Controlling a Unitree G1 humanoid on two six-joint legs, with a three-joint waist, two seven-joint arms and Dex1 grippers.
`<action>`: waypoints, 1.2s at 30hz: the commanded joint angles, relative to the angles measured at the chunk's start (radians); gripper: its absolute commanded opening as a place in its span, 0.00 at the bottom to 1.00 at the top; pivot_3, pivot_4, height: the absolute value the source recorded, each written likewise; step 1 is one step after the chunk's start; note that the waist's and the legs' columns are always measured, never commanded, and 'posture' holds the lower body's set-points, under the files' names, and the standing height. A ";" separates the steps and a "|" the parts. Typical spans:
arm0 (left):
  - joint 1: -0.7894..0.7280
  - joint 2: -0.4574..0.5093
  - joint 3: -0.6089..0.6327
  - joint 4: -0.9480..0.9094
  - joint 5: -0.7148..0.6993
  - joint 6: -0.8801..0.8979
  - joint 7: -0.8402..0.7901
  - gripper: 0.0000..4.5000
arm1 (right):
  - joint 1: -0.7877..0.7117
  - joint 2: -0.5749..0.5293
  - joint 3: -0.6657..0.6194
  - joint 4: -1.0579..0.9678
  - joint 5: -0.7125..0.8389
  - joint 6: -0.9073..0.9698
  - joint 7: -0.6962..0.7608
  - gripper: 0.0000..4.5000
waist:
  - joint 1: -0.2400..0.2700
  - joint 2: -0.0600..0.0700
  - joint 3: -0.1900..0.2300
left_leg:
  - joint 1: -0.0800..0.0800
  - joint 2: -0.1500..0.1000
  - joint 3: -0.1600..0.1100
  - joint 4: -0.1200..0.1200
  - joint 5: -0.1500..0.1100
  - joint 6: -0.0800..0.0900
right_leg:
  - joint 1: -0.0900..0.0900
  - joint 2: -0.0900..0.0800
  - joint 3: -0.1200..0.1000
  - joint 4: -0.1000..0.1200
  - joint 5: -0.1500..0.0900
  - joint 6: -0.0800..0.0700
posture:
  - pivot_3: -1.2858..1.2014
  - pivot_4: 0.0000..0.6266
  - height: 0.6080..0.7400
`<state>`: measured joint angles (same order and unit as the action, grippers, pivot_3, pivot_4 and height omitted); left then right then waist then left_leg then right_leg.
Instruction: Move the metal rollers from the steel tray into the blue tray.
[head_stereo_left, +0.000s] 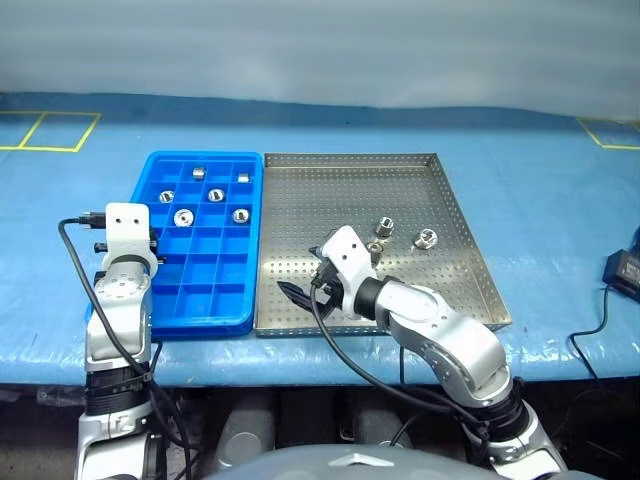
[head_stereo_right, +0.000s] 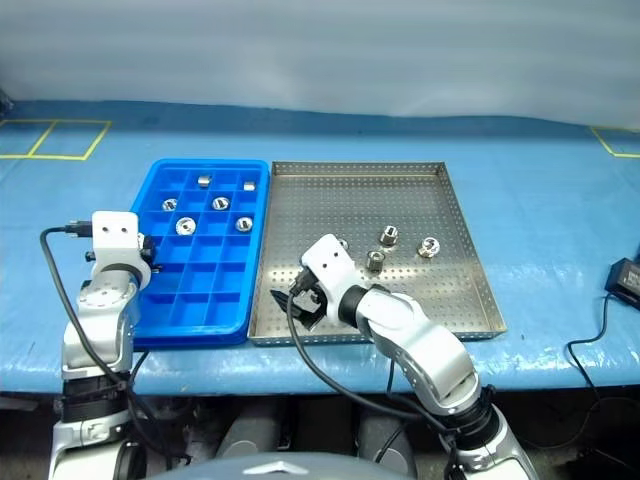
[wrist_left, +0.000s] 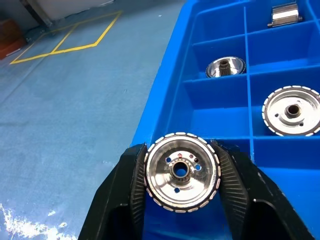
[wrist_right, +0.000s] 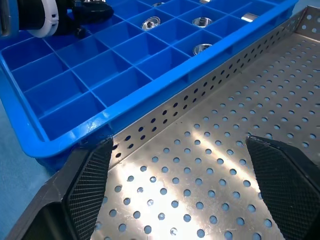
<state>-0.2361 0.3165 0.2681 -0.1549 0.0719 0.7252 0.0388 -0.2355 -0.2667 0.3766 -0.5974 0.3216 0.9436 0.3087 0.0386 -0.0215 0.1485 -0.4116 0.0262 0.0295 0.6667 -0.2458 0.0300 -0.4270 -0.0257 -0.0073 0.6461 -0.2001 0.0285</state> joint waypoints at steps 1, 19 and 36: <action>-0.035 0.007 -0.013 -0.036 -0.014 -0.023 -0.024 0.66 | 0.014 0.006 -0.029 -0.058 0.004 0.004 -0.016 1.00 | -0.002 0.000 0.000 | 0.000 0.000 0.000 0.000 0.000 0.000 | 0.000 0.000 0.000 0.000 0.000 0.000 | 0.55 0.24 1.00; -0.378 -0.138 -0.409 0.156 -0.217 -0.020 -0.426 0.97 | 0.140 -0.048 -0.161 -0.184 0.000 0.078 -0.084 1.00 | -0.037 -0.001 0.000 | -0.001 -0.002 0.001 0.001 0.000 0.001 | 0.000 0.001 0.001 -0.001 -0.001 0.002 | 0.50 0.24 1.00; -0.389 -0.173 -0.588 0.484 -0.085 -0.134 -0.490 0.77 | 0.178 -0.029 -0.176 -0.223 -0.003 0.084 -0.138 1.00 | -0.075 0.000 0.000 | -0.001 -0.001 0.002 0.000 0.000 0.001 | -0.001 0.001 0.004 -0.001 -0.002 0.006 | 0.48 0.24 1.00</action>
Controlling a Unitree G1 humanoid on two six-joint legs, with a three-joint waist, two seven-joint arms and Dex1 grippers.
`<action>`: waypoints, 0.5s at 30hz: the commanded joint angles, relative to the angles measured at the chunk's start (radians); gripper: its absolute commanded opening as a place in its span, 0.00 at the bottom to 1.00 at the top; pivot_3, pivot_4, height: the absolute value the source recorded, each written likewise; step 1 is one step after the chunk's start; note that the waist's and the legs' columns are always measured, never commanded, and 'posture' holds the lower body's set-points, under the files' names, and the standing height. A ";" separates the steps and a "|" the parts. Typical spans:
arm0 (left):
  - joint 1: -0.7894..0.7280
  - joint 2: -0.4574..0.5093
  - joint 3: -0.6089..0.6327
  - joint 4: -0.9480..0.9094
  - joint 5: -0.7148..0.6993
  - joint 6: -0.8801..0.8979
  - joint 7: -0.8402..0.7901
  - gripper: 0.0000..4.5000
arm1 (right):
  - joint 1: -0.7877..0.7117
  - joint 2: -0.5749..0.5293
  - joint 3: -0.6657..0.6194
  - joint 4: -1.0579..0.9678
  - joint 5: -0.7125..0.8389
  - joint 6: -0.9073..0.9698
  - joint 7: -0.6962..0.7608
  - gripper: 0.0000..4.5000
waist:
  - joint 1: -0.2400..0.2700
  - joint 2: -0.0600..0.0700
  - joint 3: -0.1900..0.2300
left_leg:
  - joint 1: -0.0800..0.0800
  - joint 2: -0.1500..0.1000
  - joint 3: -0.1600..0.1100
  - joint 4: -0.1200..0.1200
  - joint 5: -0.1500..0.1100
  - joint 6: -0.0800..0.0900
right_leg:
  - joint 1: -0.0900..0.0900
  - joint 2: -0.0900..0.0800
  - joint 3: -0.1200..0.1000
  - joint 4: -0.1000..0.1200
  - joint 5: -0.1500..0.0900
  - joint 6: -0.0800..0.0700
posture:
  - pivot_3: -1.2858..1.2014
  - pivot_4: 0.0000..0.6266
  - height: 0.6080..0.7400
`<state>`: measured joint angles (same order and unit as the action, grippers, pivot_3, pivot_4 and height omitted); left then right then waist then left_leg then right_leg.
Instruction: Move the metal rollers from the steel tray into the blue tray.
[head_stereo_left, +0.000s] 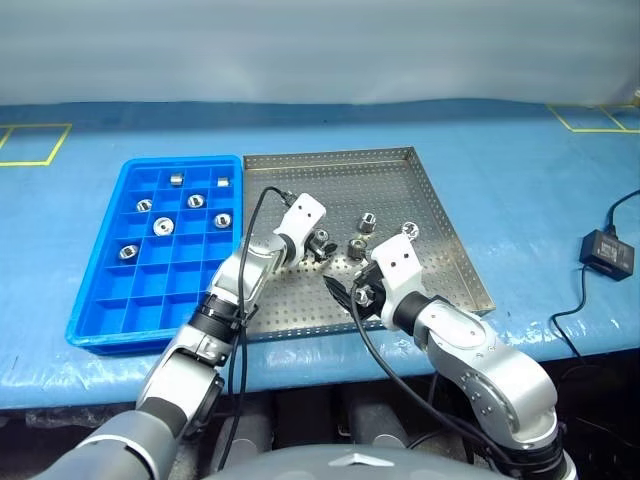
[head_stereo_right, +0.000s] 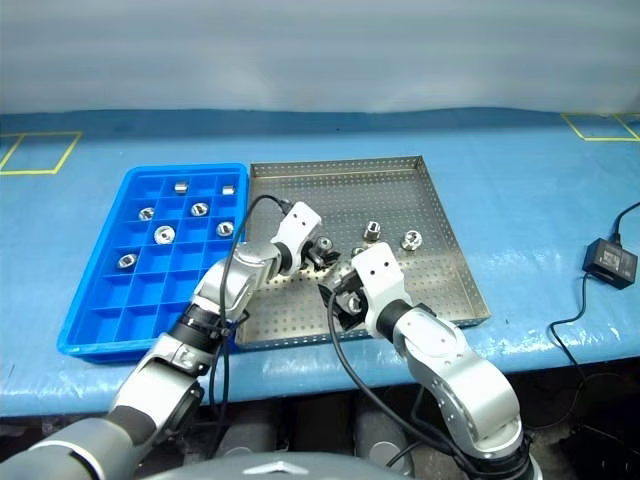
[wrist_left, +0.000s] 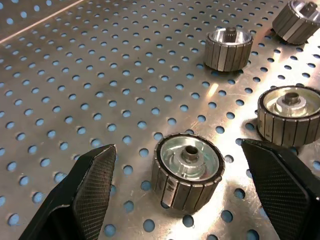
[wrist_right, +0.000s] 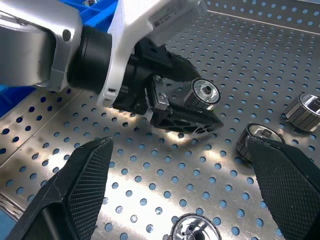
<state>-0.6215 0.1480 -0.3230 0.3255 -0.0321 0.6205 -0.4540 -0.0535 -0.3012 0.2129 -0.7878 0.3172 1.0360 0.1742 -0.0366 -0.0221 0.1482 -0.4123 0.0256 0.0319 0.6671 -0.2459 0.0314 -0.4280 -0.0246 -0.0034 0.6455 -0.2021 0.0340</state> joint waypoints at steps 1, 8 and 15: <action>-0.001 -0.011 0.021 -0.002 0.016 -0.026 0.019 0.69 | -0.005 0.006 -0.011 -0.031 0.001 -0.009 -0.003 1.00 | 0.000 0.000 0.000 | 0.000 0.000 0.000 0.000 0.000 0.000 | 0.000 0.000 0.000 0.000 0.000 0.000 | 0.48 0.24 1.00; 0.047 -0.020 0.160 -0.165 0.008 -0.030 0.160 0.37 | -0.023 0.007 0.005 -0.010 0.002 -0.012 0.006 1.00 | -0.001 0.000 0.000 | 0.000 0.000 0.001 0.000 0.000 0.000 | -0.001 0.000 0.001 0.000 0.000 0.000 | 0.49 0.24 1.00; 0.167 -0.044 0.359 -0.526 0.038 0.029 0.395 0.37 | -0.100 0.011 0.065 0.048 0.004 -0.040 0.052 1.00 | 0.005 0.000 0.000 | 0.000 0.000 0.001 0.000 0.000 0.001 | 0.000 -0.001 0.001 0.000 0.003 -0.003 | 0.52 0.24 1.00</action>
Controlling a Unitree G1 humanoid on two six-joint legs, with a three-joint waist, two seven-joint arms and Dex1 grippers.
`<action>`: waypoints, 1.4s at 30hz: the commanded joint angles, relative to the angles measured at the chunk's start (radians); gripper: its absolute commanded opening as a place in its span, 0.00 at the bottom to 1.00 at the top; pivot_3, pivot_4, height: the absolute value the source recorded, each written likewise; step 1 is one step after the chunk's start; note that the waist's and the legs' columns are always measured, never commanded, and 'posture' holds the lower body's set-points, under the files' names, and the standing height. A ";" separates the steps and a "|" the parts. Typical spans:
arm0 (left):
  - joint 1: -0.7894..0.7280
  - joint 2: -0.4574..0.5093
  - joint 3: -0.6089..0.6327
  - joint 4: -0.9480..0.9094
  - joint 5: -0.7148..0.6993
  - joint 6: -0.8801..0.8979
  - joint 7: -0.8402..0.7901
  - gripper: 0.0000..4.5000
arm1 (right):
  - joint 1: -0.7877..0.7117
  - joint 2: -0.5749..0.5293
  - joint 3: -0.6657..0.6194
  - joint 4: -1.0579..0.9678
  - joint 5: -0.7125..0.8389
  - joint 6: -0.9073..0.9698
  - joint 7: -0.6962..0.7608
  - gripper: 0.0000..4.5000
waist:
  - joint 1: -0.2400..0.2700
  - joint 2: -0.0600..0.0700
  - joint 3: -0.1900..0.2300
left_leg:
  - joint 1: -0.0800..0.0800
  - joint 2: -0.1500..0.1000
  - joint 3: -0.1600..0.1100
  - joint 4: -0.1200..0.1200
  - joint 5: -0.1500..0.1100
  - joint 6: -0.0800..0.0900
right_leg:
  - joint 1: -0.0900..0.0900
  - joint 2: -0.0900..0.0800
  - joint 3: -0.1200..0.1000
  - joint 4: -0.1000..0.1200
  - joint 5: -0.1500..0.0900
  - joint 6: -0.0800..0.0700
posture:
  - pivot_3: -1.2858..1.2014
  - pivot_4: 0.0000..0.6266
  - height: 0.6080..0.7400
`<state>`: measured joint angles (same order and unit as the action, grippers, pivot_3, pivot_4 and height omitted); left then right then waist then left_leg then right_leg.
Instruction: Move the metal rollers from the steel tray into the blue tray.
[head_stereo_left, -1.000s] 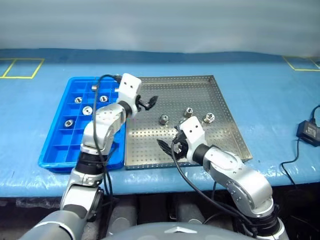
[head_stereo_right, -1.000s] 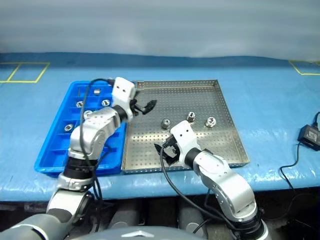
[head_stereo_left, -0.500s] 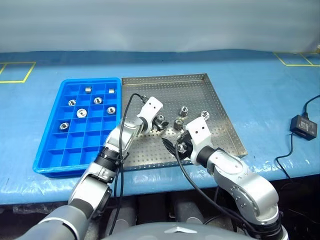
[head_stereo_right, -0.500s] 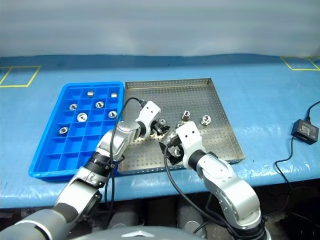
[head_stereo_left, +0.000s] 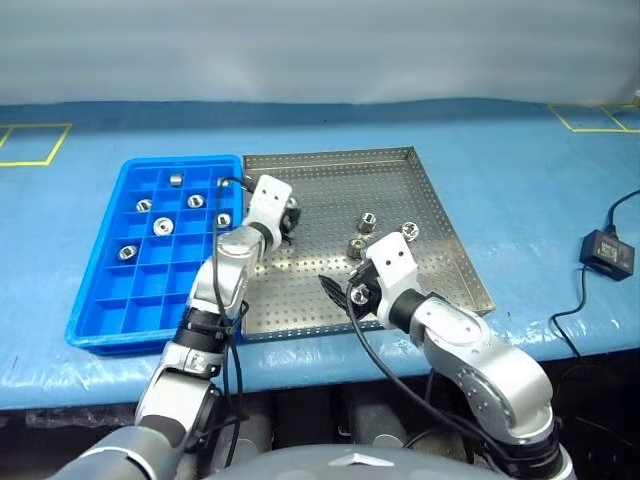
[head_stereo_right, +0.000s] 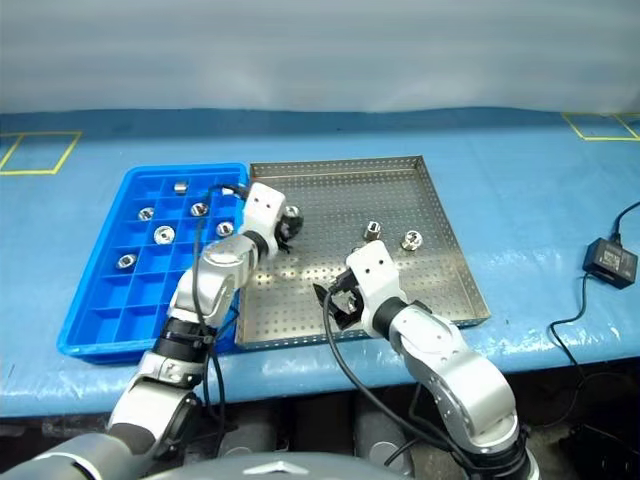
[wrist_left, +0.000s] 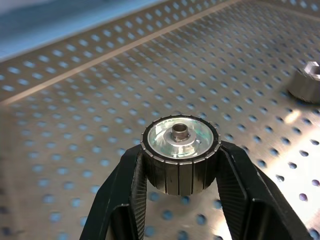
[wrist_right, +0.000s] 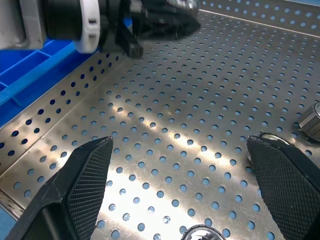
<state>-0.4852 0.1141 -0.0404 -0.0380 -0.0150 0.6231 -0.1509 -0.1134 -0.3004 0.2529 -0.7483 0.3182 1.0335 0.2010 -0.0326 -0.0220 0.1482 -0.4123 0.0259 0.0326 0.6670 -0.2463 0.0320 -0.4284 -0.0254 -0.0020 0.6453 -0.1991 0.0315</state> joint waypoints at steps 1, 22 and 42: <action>0.056 -0.013 0.098 -0.211 0.030 0.045 0.121 0.37 | -0.058 0.014 0.039 0.025 0.002 -0.048 0.035 1.00 | 0.003 0.000 0.000 | 0.000 0.000 0.000 0.000 0.000 0.000 | 0.000 0.000 0.000 0.000 0.000 0.000 | 0.52 0.24 1.00; 0.477 -0.146 0.178 -0.633 0.189 0.321 0.349 0.37 | -0.125 0.065 0.161 0.191 -0.020 -0.282 0.211 1.00 | 0.073 -0.001 0.000 | 0.001 0.000 -0.001 0.002 0.000 0.001 | 0.002 -0.001 -0.002 0.000 -0.003 0.001 | 0.57 0.24 1.00; 0.153 -0.030 -0.078 -0.242 -0.031 0.131 -0.086 0.81 | 0.091 -0.016 -0.034 -0.003 -0.039 -0.205 0.095 1.00 | 0.050 -0.001 0.000 | 0.000 -0.001 0.000 0.002 0.000 0.002 | 0.001 0.000 -0.001 -0.001 -0.003 -0.002 | 0.51 0.24 1.00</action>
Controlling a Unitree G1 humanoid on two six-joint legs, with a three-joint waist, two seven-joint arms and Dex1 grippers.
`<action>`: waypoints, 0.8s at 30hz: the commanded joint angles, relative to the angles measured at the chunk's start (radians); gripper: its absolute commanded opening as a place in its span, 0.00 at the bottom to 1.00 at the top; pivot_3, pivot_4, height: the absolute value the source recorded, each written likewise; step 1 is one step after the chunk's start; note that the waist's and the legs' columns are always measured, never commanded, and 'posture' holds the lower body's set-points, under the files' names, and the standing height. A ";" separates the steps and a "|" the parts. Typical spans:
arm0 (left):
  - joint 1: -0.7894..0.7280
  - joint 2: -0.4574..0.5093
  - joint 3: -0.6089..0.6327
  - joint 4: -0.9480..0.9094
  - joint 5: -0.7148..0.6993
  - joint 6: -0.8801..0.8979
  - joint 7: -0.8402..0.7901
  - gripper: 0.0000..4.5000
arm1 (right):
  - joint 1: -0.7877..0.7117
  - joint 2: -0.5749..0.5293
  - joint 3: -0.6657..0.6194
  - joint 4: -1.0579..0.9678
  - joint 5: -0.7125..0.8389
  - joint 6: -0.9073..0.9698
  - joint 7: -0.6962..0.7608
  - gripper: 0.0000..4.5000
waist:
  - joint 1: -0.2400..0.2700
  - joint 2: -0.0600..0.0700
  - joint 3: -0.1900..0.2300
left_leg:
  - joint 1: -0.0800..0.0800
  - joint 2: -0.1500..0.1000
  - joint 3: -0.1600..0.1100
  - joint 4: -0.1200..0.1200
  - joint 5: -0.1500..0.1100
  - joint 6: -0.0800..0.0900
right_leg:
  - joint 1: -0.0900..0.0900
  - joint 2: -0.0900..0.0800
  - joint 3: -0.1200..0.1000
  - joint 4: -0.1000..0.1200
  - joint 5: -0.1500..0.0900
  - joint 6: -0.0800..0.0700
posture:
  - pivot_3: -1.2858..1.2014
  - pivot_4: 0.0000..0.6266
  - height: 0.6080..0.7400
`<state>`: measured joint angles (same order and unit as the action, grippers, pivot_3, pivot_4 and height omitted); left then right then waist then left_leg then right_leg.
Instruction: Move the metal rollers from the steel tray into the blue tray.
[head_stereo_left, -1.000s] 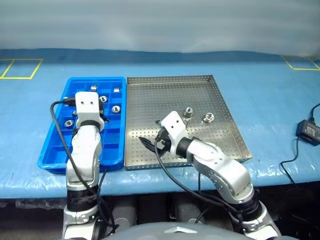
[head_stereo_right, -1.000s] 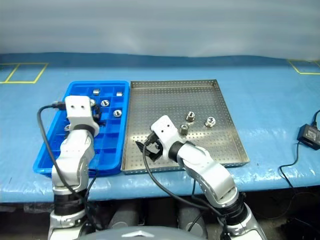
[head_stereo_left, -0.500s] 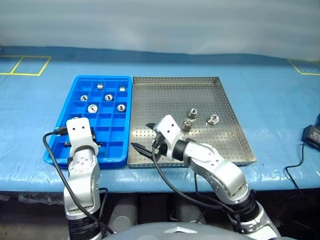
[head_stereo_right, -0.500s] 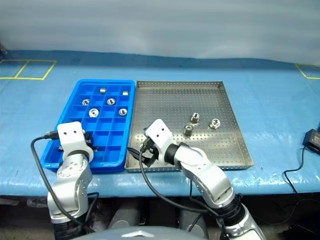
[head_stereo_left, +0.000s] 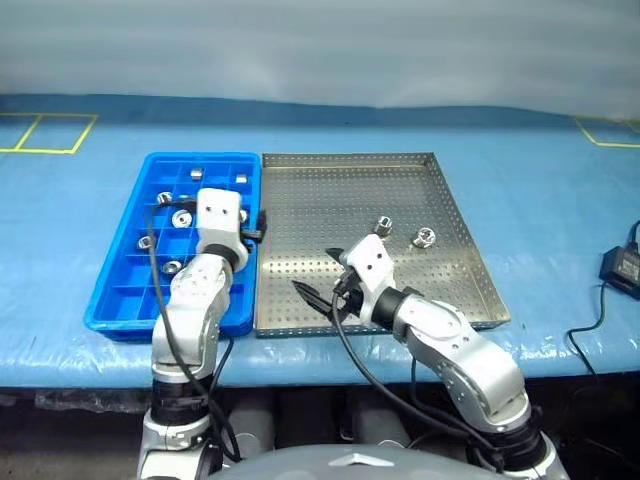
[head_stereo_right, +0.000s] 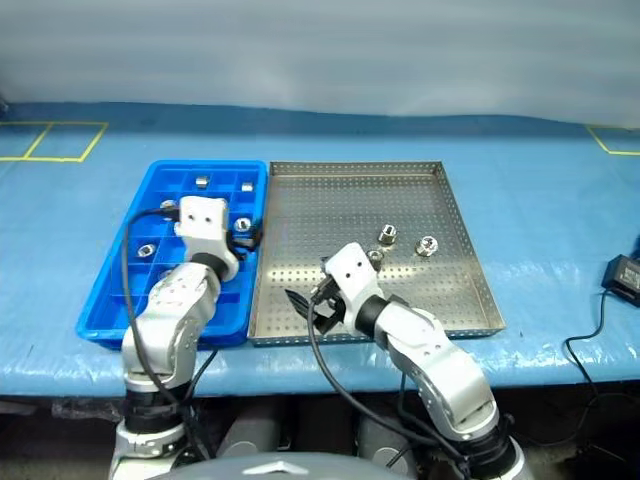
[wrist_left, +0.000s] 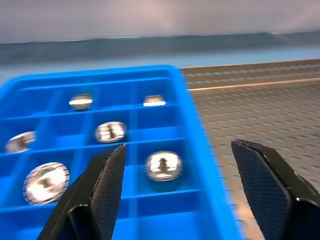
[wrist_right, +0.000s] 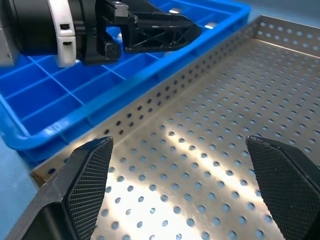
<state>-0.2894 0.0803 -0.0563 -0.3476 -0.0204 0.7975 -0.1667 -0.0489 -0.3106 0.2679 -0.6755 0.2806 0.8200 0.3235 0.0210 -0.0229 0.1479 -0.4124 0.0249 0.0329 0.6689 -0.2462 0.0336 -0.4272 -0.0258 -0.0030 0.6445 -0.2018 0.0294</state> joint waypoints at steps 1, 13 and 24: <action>-0.056 0.005 -0.083 0.094 -0.032 -0.052 -0.093 0.81 | 0.042 -0.010 -0.060 -0.087 -0.004 0.013 -0.037 1.00 | -0.007 0.000 0.000 | 0.000 0.000 0.000 0.000 0.000 0.000 | 0.000 0.000 0.000 0.000 0.000 0.001 | 0.51 0.24 1.00; -0.233 -0.056 -0.239 0.488 -0.040 -0.194 -0.264 0.81 | 0.156 0.003 -0.105 -0.168 -0.025 0.043 -0.137 1.00 | -0.059 0.000 0.000 | 0.001 0.000 0.003 0.001 0.000 0.000 | 0.000 0.001 0.003 0.000 -0.001 0.003 | 0.46 0.24 1.00; -0.249 -0.056 -0.267 0.546 -0.032 -0.231 -0.305 0.81 | 0.157 0.012 -0.088 -0.169 -0.037 0.038 -0.159 1.00 | -0.081 0.000 0.000 | 0.000 0.000 0.003 0.000 0.000 0.001 | -0.001 0.001 0.004 0.000 0.000 0.003 | 0.45 0.24 1.00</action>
<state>-0.5194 0.0331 -0.3227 0.2027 -0.0548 0.5913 -0.4643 0.1132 -0.3035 0.1835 -0.8002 0.2441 0.8633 0.1698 -0.0601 -0.0224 0.1477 -0.4119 0.0254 0.0359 0.6692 -0.2464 0.0342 -0.4281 -0.0251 0.0007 0.6446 -0.2021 0.0329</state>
